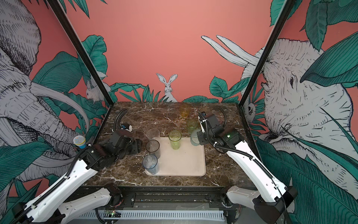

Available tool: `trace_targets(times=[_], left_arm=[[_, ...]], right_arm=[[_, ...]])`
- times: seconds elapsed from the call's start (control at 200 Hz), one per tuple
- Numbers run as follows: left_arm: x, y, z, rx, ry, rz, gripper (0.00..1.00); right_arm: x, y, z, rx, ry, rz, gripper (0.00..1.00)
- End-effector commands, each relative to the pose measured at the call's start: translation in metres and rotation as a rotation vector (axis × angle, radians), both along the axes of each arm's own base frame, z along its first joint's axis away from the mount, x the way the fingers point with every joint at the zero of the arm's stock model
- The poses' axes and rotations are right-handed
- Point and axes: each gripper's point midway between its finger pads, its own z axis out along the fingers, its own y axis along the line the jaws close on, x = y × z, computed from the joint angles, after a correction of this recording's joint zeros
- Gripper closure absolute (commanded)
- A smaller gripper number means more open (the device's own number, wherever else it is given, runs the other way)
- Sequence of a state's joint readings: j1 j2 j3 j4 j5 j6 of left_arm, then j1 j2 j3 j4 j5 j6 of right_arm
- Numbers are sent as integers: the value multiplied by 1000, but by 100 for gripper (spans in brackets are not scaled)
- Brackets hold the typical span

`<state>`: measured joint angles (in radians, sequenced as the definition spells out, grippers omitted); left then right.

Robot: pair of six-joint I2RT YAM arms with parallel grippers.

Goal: Place the glasses into the tray
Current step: Place the glass on the tray.

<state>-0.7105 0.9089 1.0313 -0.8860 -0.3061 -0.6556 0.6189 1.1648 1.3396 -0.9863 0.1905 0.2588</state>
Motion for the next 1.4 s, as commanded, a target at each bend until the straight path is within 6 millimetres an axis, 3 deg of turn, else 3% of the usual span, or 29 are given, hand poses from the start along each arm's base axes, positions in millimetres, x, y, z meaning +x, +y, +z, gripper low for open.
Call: trace_targets(times=[0.0,0.23,0.575,1.01,1.395], left_arm=[[1,1,-1,-13,-1,17,29],[1,1,-6,-8,8,20,29],[2,-3,-13,-8,24,13,29],[1,-2,-18,-5,32,15,29],[0,-1,-21,-4,39,17,29]], right_arm=[[-4,3,-11,42,6,-14,100],[-10,16,-45,70,42,-14,100],[-10,46,-76,107,73,2,100],[-13,88,-106,121,124,58,100],[-14,99,-126,79,162,36,100]])
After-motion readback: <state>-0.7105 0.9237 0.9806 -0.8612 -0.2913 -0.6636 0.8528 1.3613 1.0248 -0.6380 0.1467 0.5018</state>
